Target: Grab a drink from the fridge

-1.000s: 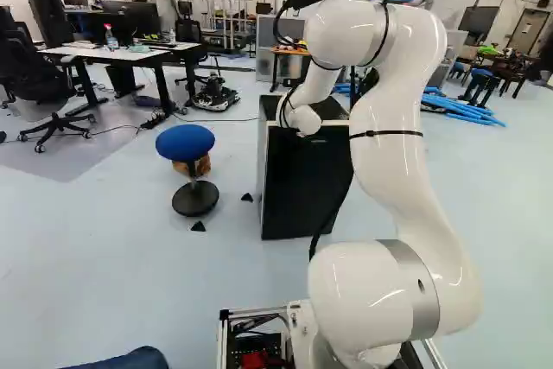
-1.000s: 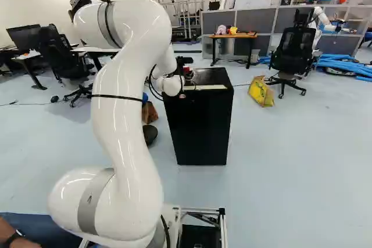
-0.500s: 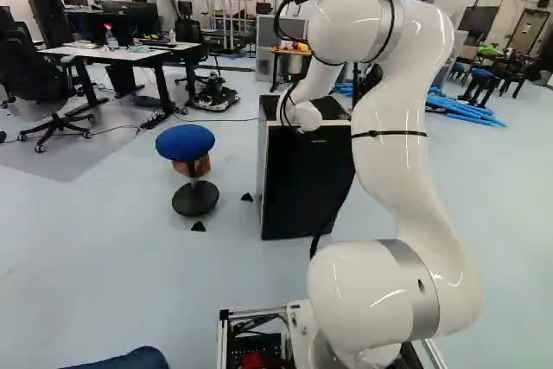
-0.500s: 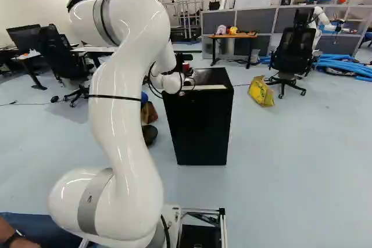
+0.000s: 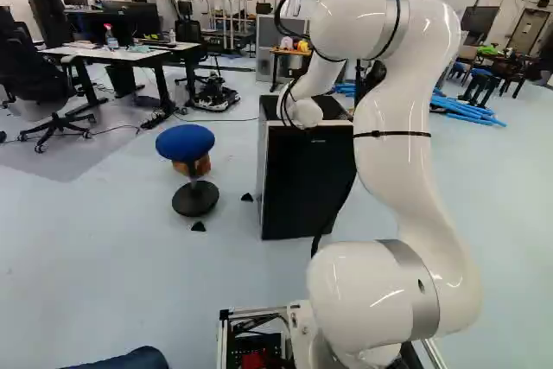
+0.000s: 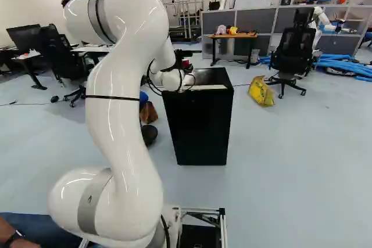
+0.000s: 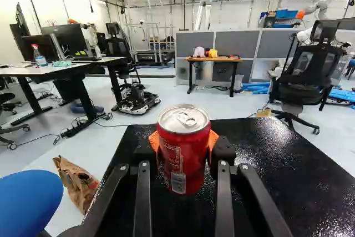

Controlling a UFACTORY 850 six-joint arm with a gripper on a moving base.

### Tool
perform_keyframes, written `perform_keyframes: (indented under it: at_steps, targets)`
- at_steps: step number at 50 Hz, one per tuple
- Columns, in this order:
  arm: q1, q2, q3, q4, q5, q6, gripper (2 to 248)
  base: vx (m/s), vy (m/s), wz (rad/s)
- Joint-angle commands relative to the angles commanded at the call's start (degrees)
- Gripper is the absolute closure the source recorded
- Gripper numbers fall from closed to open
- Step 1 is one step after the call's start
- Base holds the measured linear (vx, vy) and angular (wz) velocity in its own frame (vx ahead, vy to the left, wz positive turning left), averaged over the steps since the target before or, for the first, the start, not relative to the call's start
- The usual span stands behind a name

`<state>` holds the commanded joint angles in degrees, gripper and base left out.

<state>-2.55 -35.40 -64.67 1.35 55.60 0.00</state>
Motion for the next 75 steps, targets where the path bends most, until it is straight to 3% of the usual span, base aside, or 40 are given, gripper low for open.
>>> perform_keyframes:
  at_steps: [38, 75]
  targets:
    - [0.3, 5.4, 6.3, -0.1, -0.6, 0.0, 150, 0.000, 0.000, 0.000]
    - [0.9, 18.4, 21.4, -0.5, -2.0, 0.0, 150, 0.000, 0.000, 0.000]
